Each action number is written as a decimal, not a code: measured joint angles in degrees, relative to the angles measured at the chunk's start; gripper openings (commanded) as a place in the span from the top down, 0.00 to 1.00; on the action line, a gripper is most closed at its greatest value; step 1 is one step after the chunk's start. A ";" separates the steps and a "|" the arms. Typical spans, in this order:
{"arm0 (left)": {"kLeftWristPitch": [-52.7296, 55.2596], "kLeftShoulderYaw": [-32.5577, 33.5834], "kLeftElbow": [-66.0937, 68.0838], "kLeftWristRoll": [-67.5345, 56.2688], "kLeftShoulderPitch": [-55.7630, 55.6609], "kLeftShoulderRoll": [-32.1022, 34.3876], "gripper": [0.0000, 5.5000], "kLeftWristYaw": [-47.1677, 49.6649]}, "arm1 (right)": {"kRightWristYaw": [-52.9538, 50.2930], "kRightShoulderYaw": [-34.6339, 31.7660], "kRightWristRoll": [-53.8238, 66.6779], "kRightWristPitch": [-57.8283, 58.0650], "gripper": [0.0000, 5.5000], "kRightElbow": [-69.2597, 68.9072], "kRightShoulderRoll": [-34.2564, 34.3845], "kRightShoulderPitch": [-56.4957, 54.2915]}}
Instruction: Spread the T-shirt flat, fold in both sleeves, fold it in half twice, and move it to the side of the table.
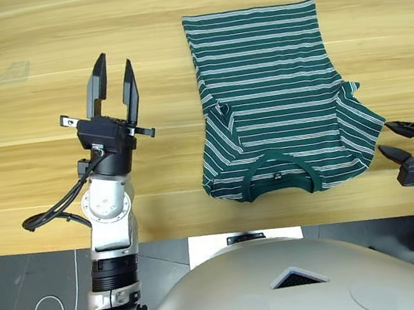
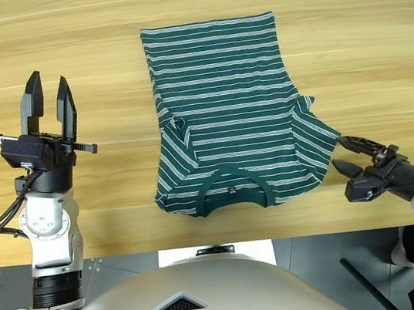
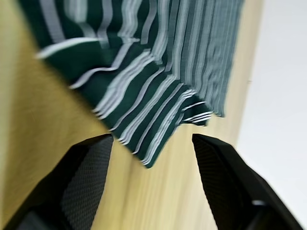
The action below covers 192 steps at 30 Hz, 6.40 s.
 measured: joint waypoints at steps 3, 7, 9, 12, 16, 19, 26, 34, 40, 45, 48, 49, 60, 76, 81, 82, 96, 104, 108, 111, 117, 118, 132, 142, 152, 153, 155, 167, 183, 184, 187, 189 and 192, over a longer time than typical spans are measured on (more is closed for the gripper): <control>0.70 0.22 -0.80 0.04 0.05 -0.83 0.73 -0.11 | 1.58 2.43 0.51 -0.61 0.44 1.78 -0.63 -2.30; 1.46 0.28 -2.75 0.41 0.14 -1.19 0.73 -0.93 | 2.14 7.14 0.56 -1.00 0.44 4.39 0.63 -9.33; 1.74 0.37 -3.30 0.44 0.31 -1.34 0.73 -1.13 | 1.90 8.97 0.43 -1.17 0.44 6.13 1.46 -12.46; 1.82 0.72 -3.94 0.45 0.66 -1.70 0.73 -1.35 | 1.09 11.25 0.45 -1.39 0.44 8.94 3.08 -16.58; 2.03 0.77 -5.28 0.44 1.48 -1.93 0.73 -2.03 | 0.11 12.86 0.60 -1.80 0.44 11.19 3.49 -18.98; 2.19 0.82 -5.84 0.41 2.14 -2.07 0.73 -2.13 | -0.31 13.15 1.51 -1.98 0.44 12.57 3.48 -19.26; 2.19 0.86 -6.55 0.45 3.19 -3.05 0.73 -2.13 | -0.72 13.92 1.55 -2.10 0.53 15.92 3.34 -21.35; 2.13 0.85 -6.76 0.49 4.42 -3.68 0.73 -2.20 | 0.09 16.69 1.55 -2.13 0.78 16.03 3.34 -22.89; 1.81 0.85 -6.76 0.57 4.65 -4.31 0.73 -2.13 | 0.85 17.54 1.62 -2.09 0.97 16.13 3.34 -23.99; 0.56 0.84 -6.39 1.00 6.05 -4.99 0.73 -2.11 | 0.75 17.52 1.64 -1.57 0.99 17.83 3.35 -25.81; -0.22 0.82 -5.61 1.12 6.56 -5.44 0.73 -2.10 | 0.50 17.52 1.64 -1.06 0.99 18.69 3.35 -26.91; -0.41 0.82 -5.24 1.15 6.56 -5.52 0.73 -2.10 | 0.29 17.53 1.62 -1.06 0.99 18.84 3.36 -27.07; -1.29 0.07 -3.20 2.19 6.53 -6.14 0.73 -2.11 | -1.41 17.86 1.50 -2.01 0.99 13.10 4.05 -26.66; -2.10 -1.59 -0.66 3.17 5.99 -6.14 0.73 -2.96 | 0.85 25.31 -1.30 -1.77 0.99 8.59 9.81 -27.80; -2.10 -1.88 -0.71 3.43 6.02 -6.14 0.73 -3.22 | 1.39 26.28 -1.30 -1.59 0.87 8.69 9.97 -28.79; -2.10 -1.93 -0.72 3.43 6.05 -6.14 0.73 -3.23 | 1.61 26.28 -1.18 -1.56 0.86 8.67 9.96 -29.01; -2.30 -2.82 1.94 7.86 6.58 -2.44 0.73 -6.25 | 4.48 24.89 8.05 0.79 0.71 6.16 11.09 -29.01; -2.38 -2.82 5.12 9.62 4.06 1.46 0.73 -8.36 | 12.35 24.05 21.38 7.43 0.71 -2.14 13.61 -27.73; -2.60 -3.35 7.17 9.94 2.84 1.86 0.73 -8.74 | 12.68 24.01 20.09 8.84 0.71 -0.08 15.75 -28.74; -3.14 -3.79 9.05 11.84 1.30 4.65 0.73 -10.22 | 7.10 21.80 13.78 9.96 0.71 9.87 15.51 -31.00; -7.06 -2.41 14.17 24.39 -1.48 17.41 0.73 -11.40 | 4.43 12.61 13.28 6.90 0.71 7.75 6.60 -24.82; -7.16 -2.25 14.71 26.13 -2.67 19.57 0.73 -11.69 | 4.95 11.93 12.78 6.31 0.67 5.68 4.99 -22.73; -10.63 -11.64 18.04 36.68 -10.50 28.71 0.47 -17.23 | 19.36 21.87 8.98 4.92 0.27 1.42 2.47 -27.91; -9.07 -11.53 7.02 30.42 -0.63 37.59 0.47 -24.11 | 25.96 22.29 13.91 4.45 0.25 3.15 -1.85 -27.86; -12.58 -17.98 7.62 29.13 -4.06 34.95 0.47 -24.58 | 29.41 23.74 16.74 -4.75 0.25 1.41 -6.91 -25.03; -13.05 -18.49 7.62 29.08 -4.21 34.82 0.47 -24.58 | 30.13 24.38 17.98 -5.23 0.25 -0.67 -6.97 -23.88; -13.71 -19.01 8.31 29.03 -4.82 34.23 0.47 -24.53 | 31.11 25.44 19.63 -5.95 0.25 -2.79 -7.03 -22.49; -24.14 -20.73 18.69 35.64 -7.62 29.20 0.47 -11.35 | 18.87 25.42 9.90 -17.90 0.25 5.85 0.24 -25.66; -30.30 -24.68 28.60 40.88 -14.63 25.40 0.47 -1.85 | 9.67 26.55 3.64 -18.75 0.48 11.46 2.91 -28.59; -30.54 -25.18 29.01 40.97 -15.18 25.30 0.47 -1.83 | 9.67 26.84 3.53 -18.73 0.51 11.58 2.91 -28.93; -30.86 -26.22 29.73 40.98 -16.27 25.02 0.47 -1.73 | 9.67 27.64 3.24 -18.67 0.60 11.68 2.96 -29.20; -31.38 -26.86 29.73 40.98 -16.46 25.03 0.47 -1.74 | 9.67 28.14 2.99 -18.60 0.67 11.79 3.01 -29.59; -32.20 -27.88 28.80 40.92 -16.12 25.21 0.47 -1.89 | 9.67 29.13 2.54 -18.39 0.78 11.83 3.66 -30.20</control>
